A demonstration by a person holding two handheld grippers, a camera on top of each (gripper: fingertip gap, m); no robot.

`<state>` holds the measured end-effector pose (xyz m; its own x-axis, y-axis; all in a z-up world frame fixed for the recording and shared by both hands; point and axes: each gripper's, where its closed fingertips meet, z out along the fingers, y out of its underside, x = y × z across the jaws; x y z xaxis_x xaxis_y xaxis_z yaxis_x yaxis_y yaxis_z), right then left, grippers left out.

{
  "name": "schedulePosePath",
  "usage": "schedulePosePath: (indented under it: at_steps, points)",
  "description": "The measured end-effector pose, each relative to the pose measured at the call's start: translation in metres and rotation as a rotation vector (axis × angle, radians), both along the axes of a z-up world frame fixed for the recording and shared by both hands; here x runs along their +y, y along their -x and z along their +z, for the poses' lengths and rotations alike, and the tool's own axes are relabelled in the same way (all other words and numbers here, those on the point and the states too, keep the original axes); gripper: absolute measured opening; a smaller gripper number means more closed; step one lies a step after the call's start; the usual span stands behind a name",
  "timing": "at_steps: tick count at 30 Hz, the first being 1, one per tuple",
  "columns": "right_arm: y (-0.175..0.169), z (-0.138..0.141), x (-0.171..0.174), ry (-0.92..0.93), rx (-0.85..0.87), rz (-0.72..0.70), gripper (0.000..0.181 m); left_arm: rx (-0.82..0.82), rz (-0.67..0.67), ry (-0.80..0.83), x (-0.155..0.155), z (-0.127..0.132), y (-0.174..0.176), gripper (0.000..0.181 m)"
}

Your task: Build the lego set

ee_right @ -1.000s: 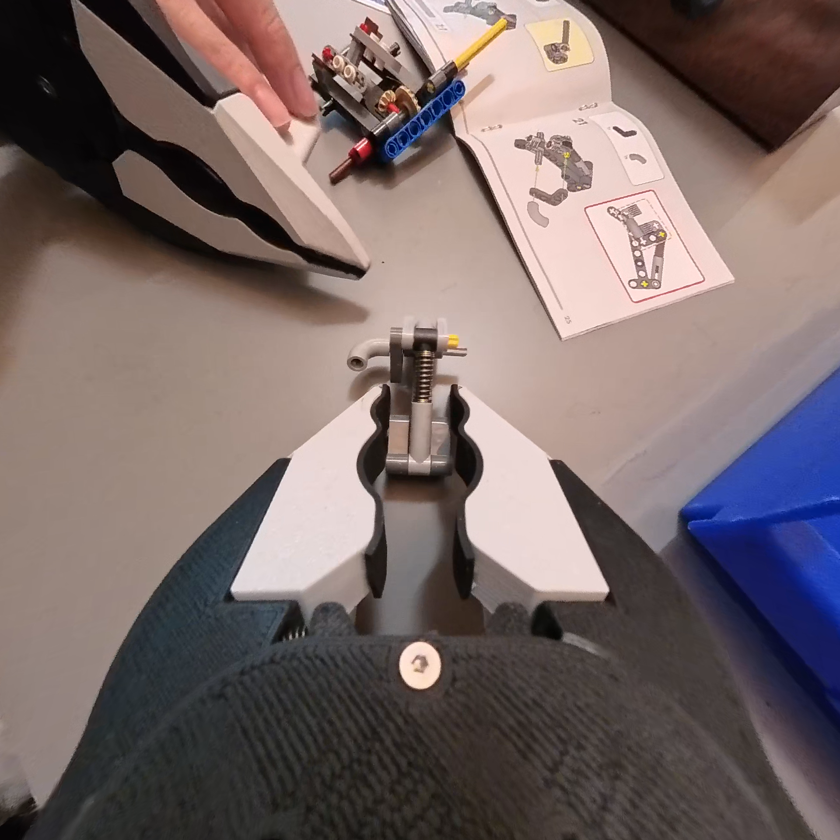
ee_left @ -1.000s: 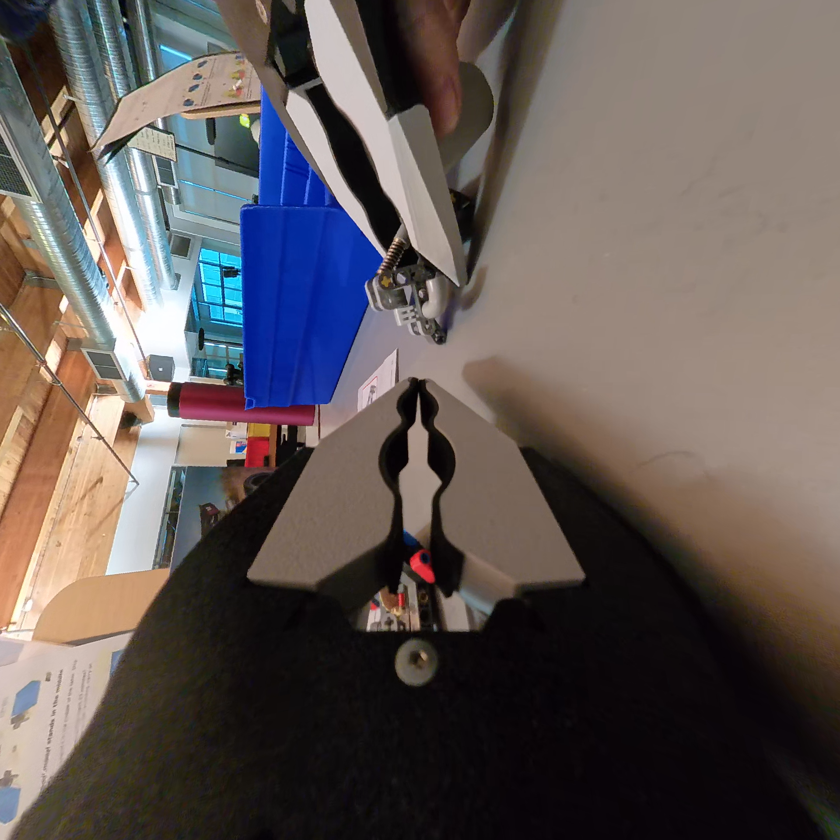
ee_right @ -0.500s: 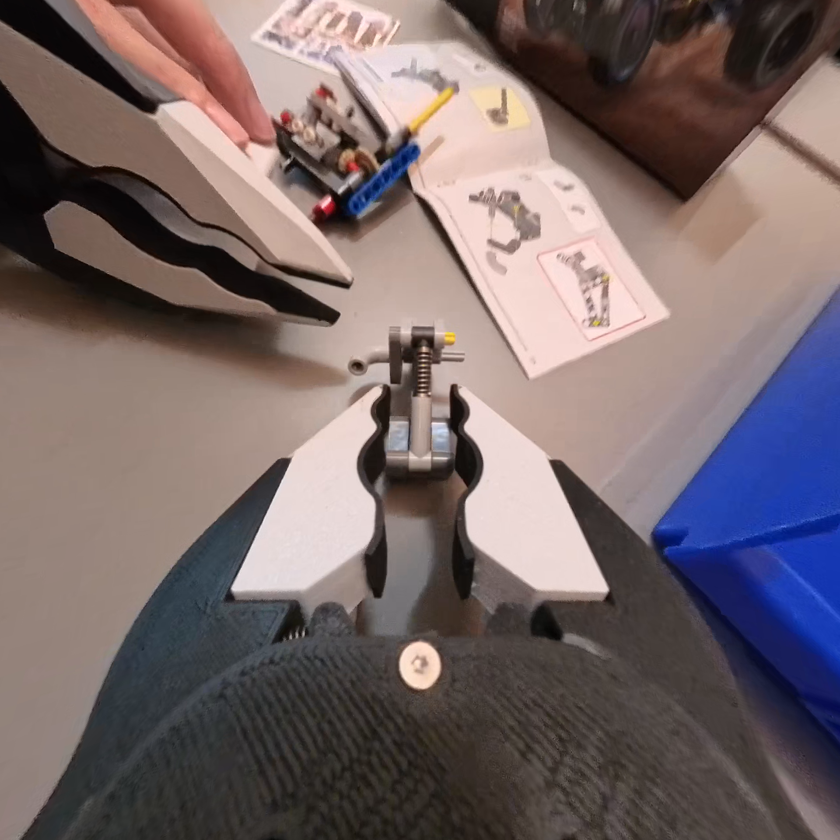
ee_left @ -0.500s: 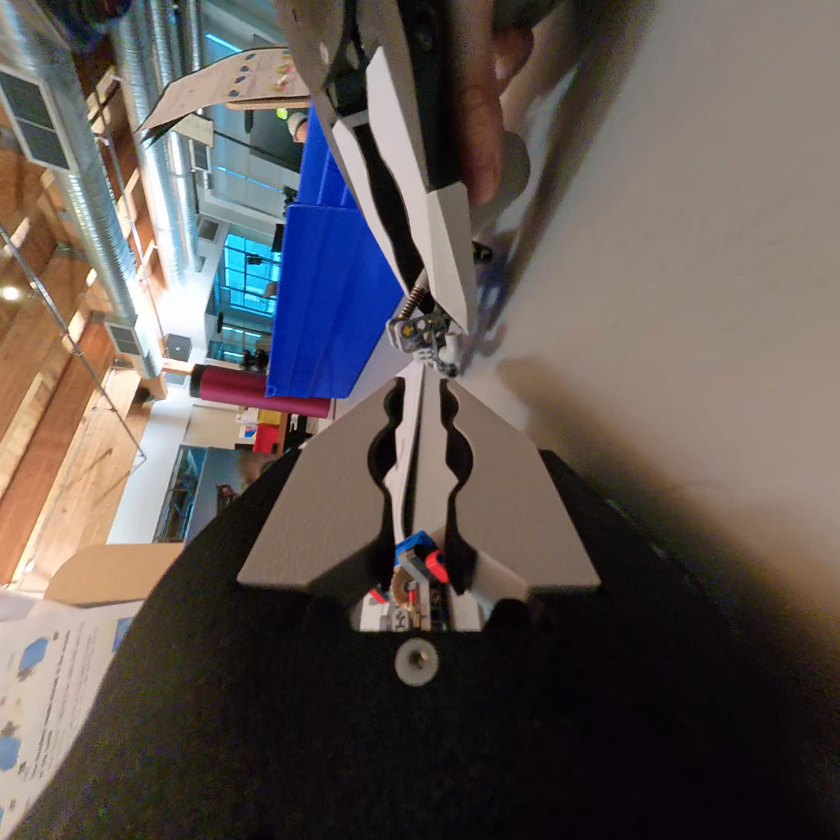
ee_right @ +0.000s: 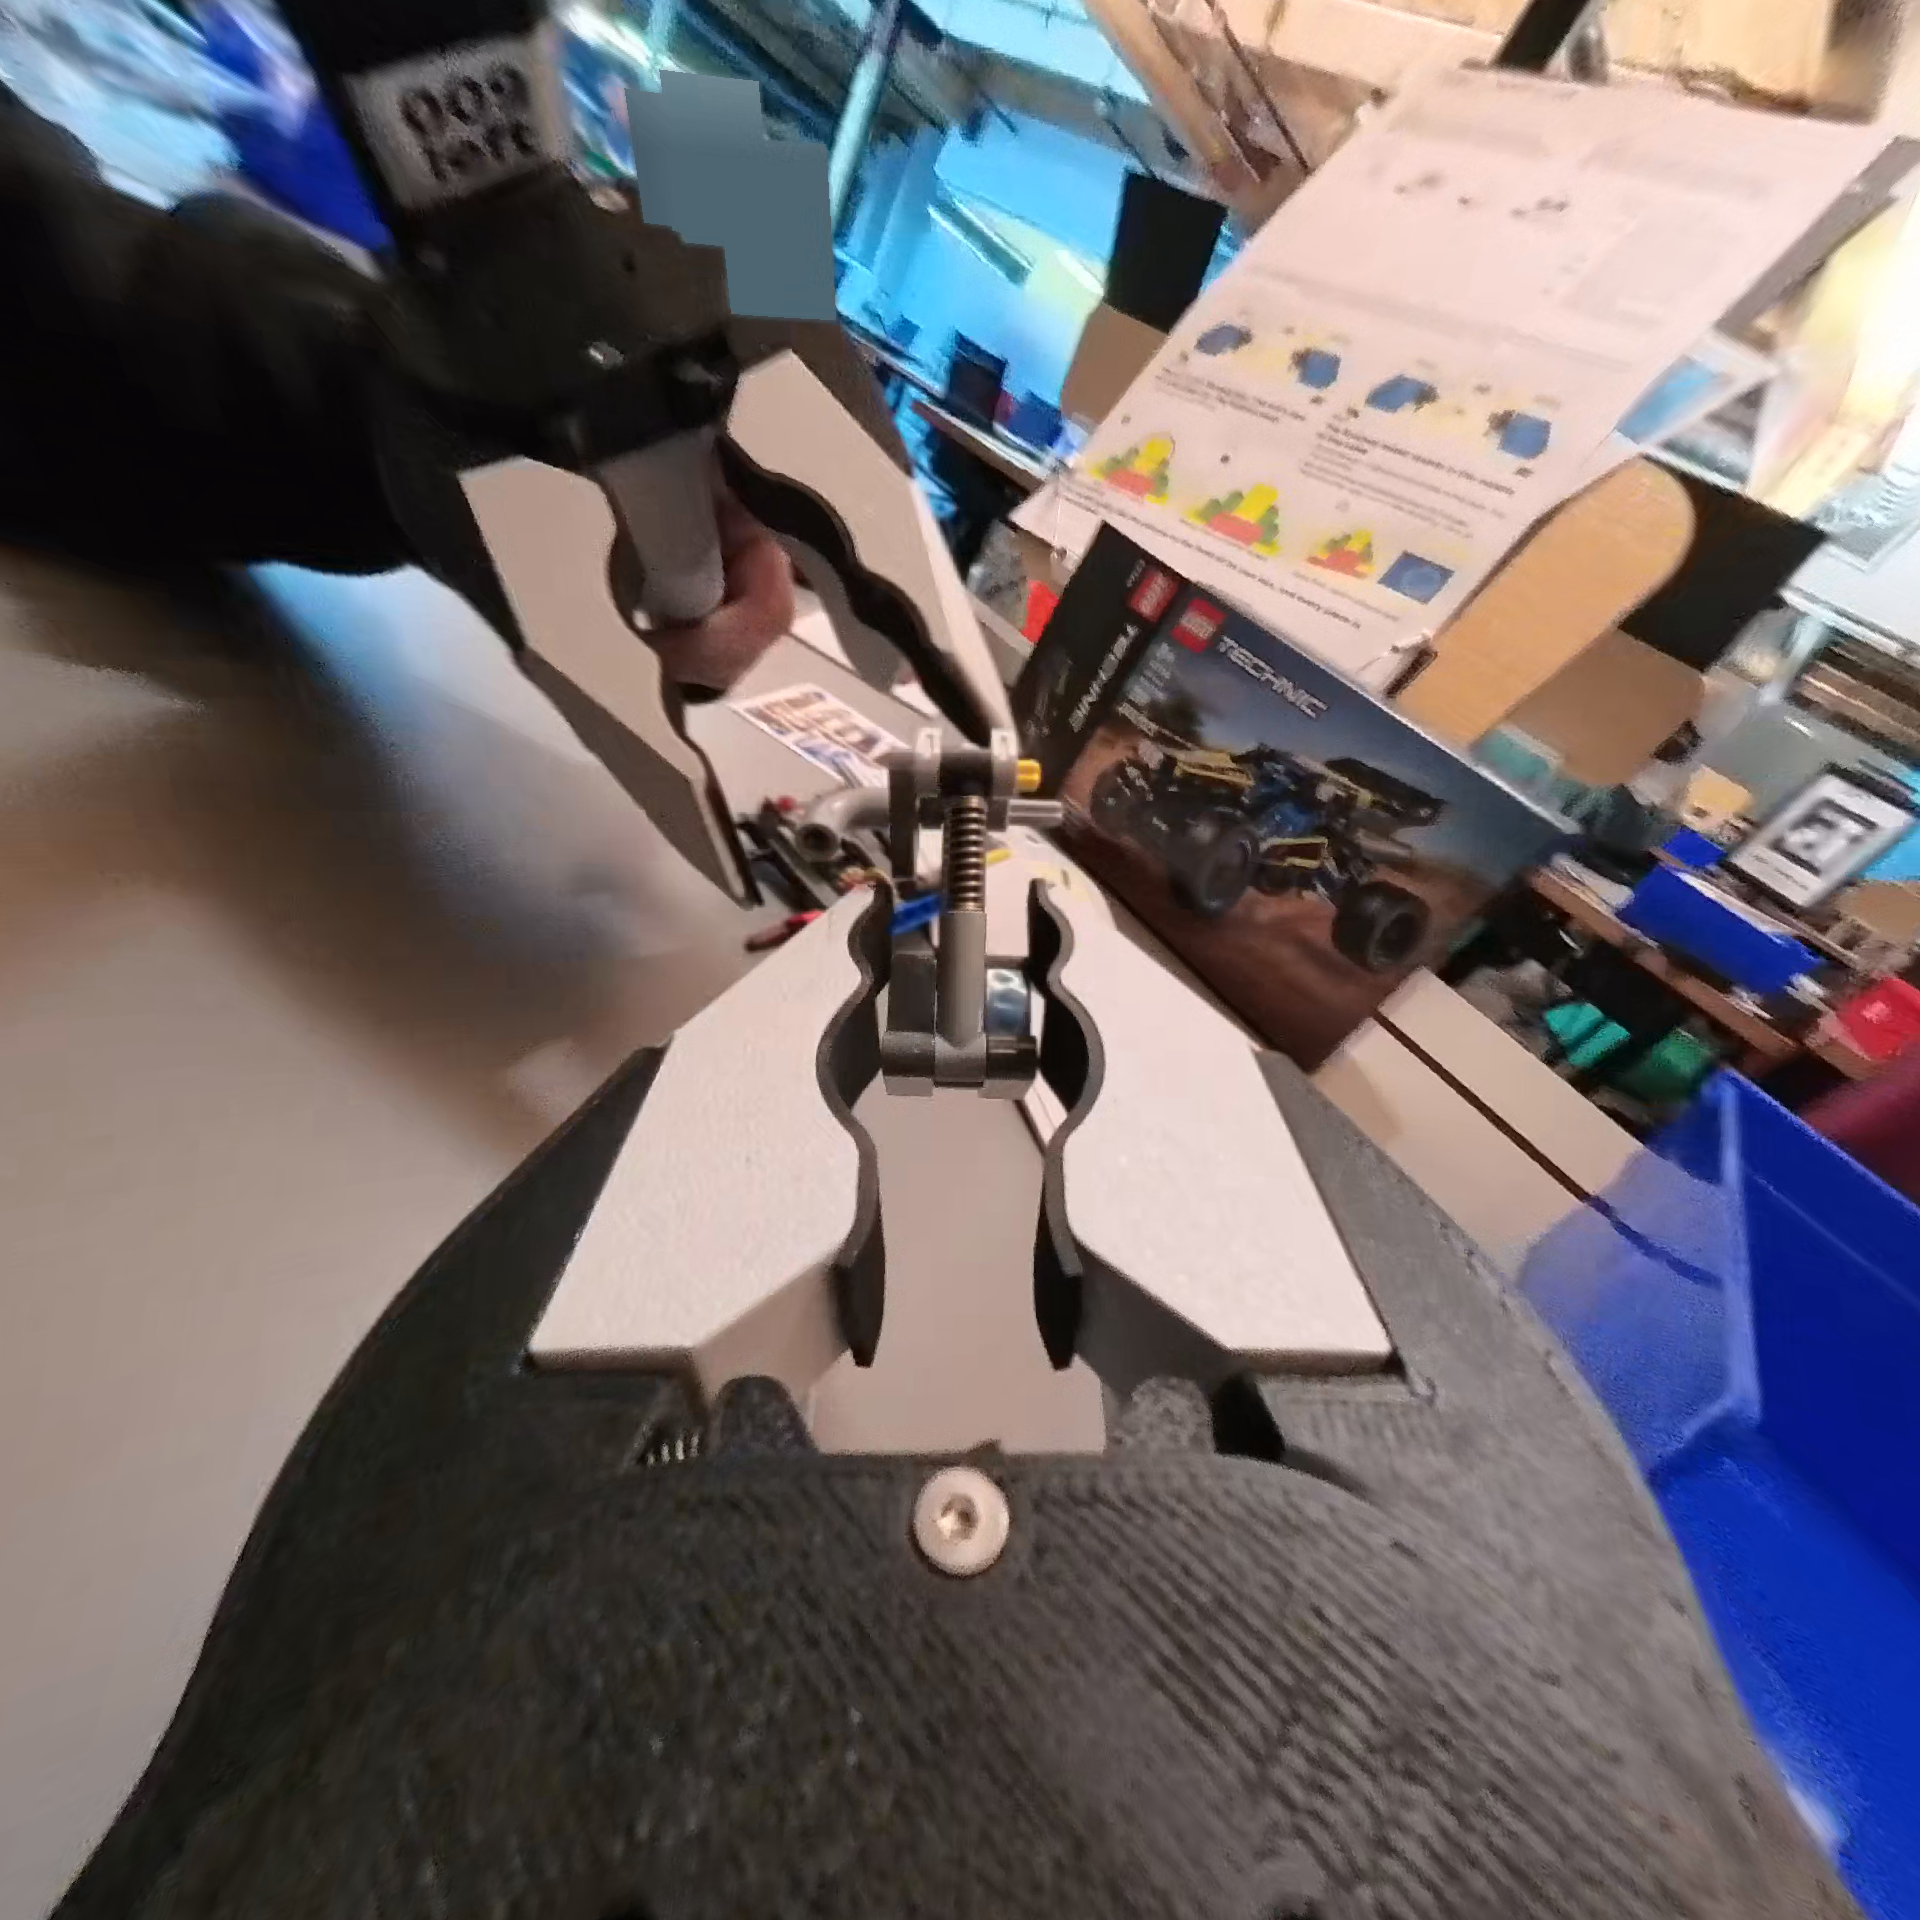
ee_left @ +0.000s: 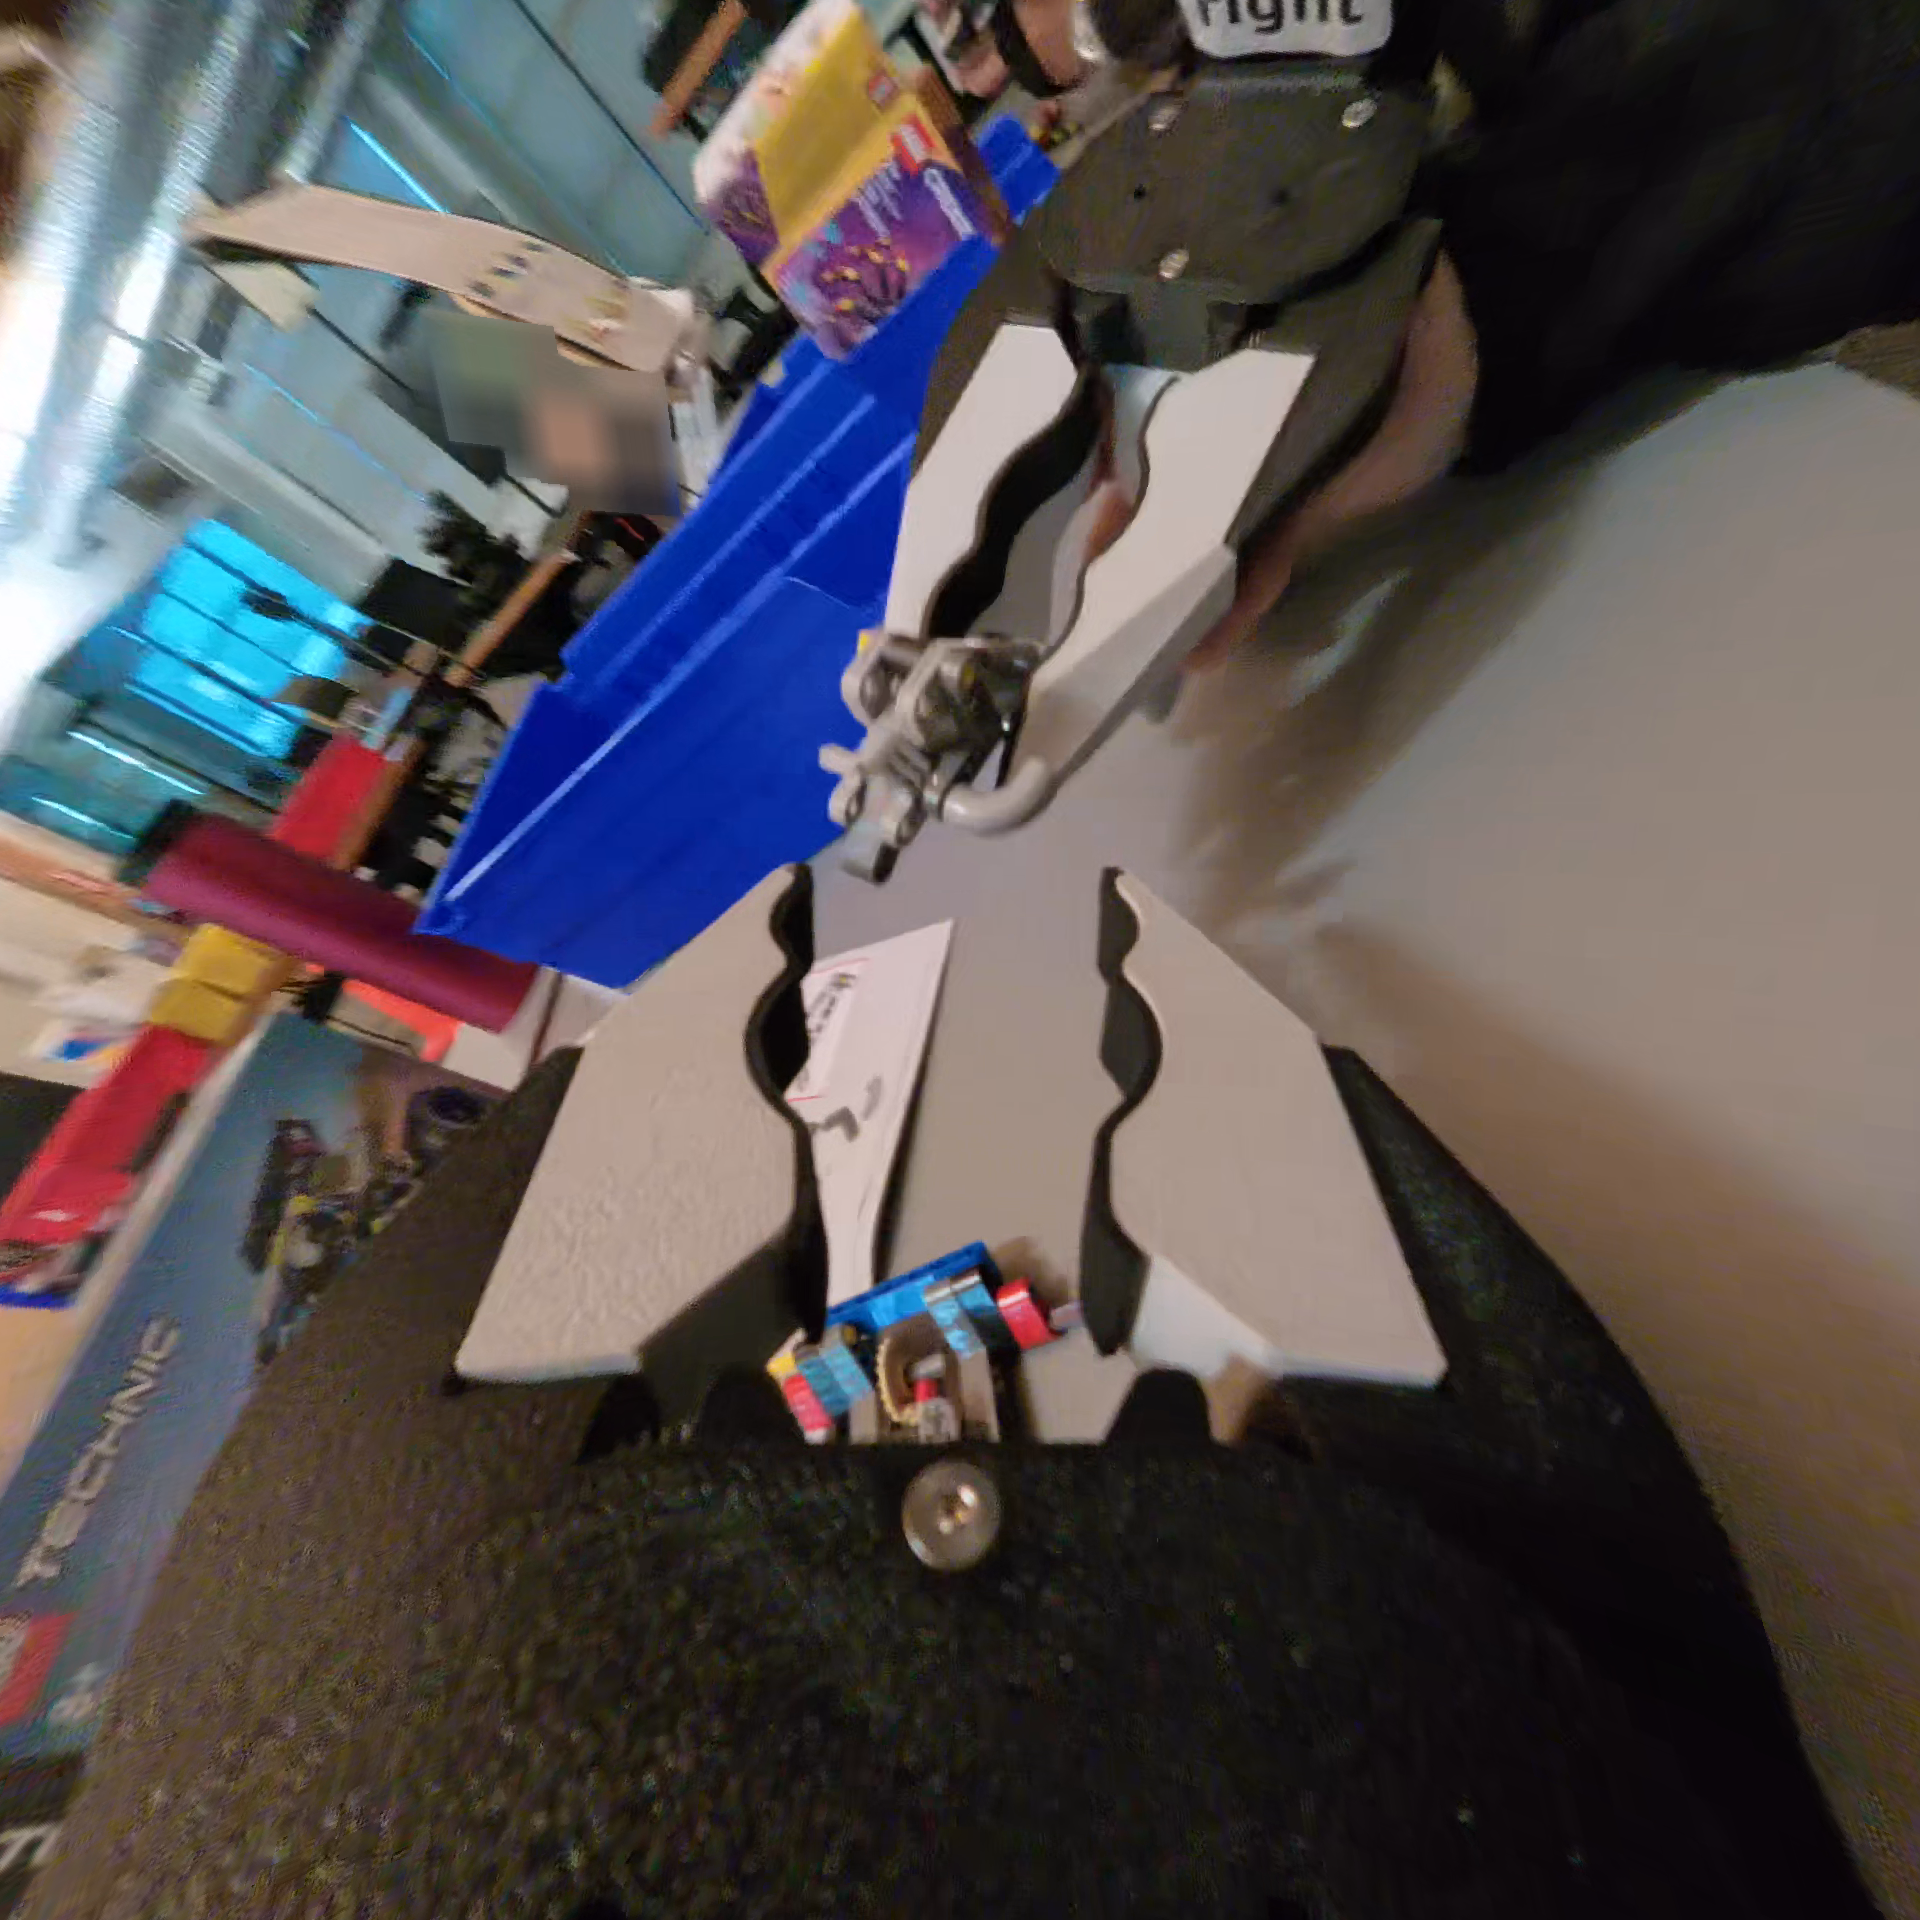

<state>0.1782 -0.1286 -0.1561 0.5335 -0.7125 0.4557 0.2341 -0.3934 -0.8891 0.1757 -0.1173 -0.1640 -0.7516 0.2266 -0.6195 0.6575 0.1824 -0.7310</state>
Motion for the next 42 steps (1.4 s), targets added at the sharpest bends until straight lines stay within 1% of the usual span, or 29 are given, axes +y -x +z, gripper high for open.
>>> schedulePosePath:
  at_steps: [1,2,4,5,7,9,11,13,14,15,16,17,19,21,24,26,29,31,34,35,40,42]
  points:
    - [0.004,0.000,0.004,-0.005,0.008,0.041,0.024,0.020,-0.030,-0.038,0.002,-0.003,0.003,0.057]
    - [0.006,-0.002,0.006,0.006,0.013,0.062,0.023,0.036,-0.062,-0.078,0.005,-0.006,0.008,0.055]
    - [0.011,-0.009,0.015,0.051,0.035,0.121,0.024,0.041,-0.068,-0.095,0.007,-0.006,0.008,0.053]
    - [0.014,-0.012,0.019,0.069,0.052,0.149,0.023,0.050,-0.091,-0.106,0.008,-0.007,0.011,0.048]
    - [0.014,-0.014,0.022,0.080,0.060,0.155,0.024,0.079,-0.117,-0.126,0.010,-0.009,0.017,0.047]
    - [0.015,-0.016,0.024,0.088,0.074,0.172,0.023,0.102,-0.149,-0.146,0.011,-0.011,0.023,0.041]
    - [0.015,-0.017,0.024,0.092,0.082,0.175,0.023,0.095,-0.147,-0.139,0.011,-0.010,0.023,0.038]
    - [0.015,-0.025,0.025,0.124,0.121,0.174,0.023,0.098,-0.153,-0.151,0.011,-0.011,0.025,0.037]
    - [0.015,-0.029,0.027,0.150,0.135,0.177,0.015,0.099,-0.152,-0.145,0.010,-0.011,0.026,0.037]
    - [0.016,-0.034,0.031,0.178,0.150,0.190,0.015,0.087,-0.148,-0.139,0.009,-0.012,0.025,0.031]
    - [0.016,-0.037,0.034,0.192,0.164,0.190,0.015,0.058,-0.133,-0.146,0.009,-0.015,0.022,0.021]
    - [0.013,-0.037,0.034,0.200,0.169,0.166,0.015,0.023,-0.103,-0.158,0.009,-0.020,0.016,0.015]
    - [0.006,-0.041,0.025,0.253,0.166,0.099,0.015,0.015,-0.079,-0.213,0.011,-0.030,0.007,0.017]
    - [0.004,-0.056,0.014,0.337,0.226,0.054,0.015,0.030,-0.077,-0.267,0.015,-0.037,0.002,0.033]
    - [-0.003,-0.069,0.002,0.412,0.256,-0.020,0.015,0.020,-0.079,-0.352,0.022,-0.050,-0.001,0.040]
    - [-0.004,-0.078,0.003,0.430,0.294,-0.025,0.015,0.040,-0.087,-0.347,0.019,-0.052,0.005,0.042]
    - [-0.008,-0.078,0.001,0.441,0.277,-0.061,0.015,0.039,-0.063,-0.320,0.011,-0.055,0.009,0.046]
    - [-0.009,-0.077,0.003,0.438,0.259,-0.071,0.015,0.031,-0.025,-0.306,0.007,-0.058,0.006,0.041]
    - [-0.008,-0.076,0.011,0.469,0.209,-0.042,0.015,-0.012,0.028,-0.298,0.003,-0.066,-0.001,0.034]
    - [-0.008,-0.077,0.011,0.471,0.210,-0.041,0.014,-0.020,0.032,-0.285,0.002,-0.066,-0.002,0.033]
    - [-0.007,-0.077,0.010,0.462,0.224,-0.035,0.014,-0.009,0.055,-0.226,0.000,-0.058,-0.005,0.014]
    - [-0.007,-0.078,0.010,0.457,0.238,-0.033,0.014,-0.005,0.054,-0.230,0.000,-0.059,-0.006,0.014]
